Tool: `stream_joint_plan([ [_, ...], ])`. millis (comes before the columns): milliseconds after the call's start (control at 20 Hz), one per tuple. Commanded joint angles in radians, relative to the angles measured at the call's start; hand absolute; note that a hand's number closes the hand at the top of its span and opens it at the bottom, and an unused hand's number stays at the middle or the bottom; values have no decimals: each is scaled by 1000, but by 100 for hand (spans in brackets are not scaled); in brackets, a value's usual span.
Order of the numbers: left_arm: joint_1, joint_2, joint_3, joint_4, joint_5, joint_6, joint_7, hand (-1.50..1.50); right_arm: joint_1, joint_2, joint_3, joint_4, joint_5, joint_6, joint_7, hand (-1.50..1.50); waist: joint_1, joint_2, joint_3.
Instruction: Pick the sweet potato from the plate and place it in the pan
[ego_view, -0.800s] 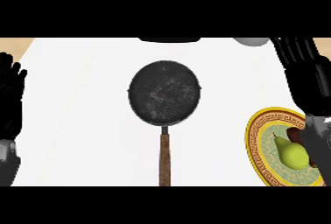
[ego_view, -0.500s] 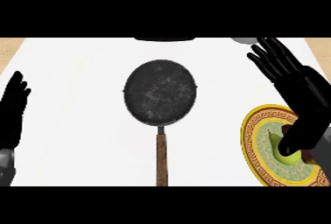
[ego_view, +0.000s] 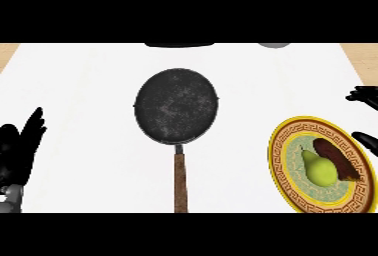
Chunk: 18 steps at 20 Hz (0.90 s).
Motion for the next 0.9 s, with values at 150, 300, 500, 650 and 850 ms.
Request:
stream_joint_plan([
  [150,-72,-12,10,93,-6,-62,-8,0,44,-169,-79,140,135,279,-228,-150,22,-7,-2],
  [300,-69,-42,-20,98,-49,-30,-5,0,-5,-264,-89,143,192,283,-179,-150,26,-8,-3],
  [500,-62,-25,-2,126,-44,-52,-41,0,4,-380,-20,11,379,237,-140,-150,21,-10,-5],
  [650,-55,-35,-14,88,-50,-43,-20,0,-39,-447,34,-75,487,219,-67,-150,39,-13,-5],
  [850,-98,-20,18,132,-20,-89,-5,0,-58,-476,113,-183,591,226,41,-150,29,-11,-6],
])
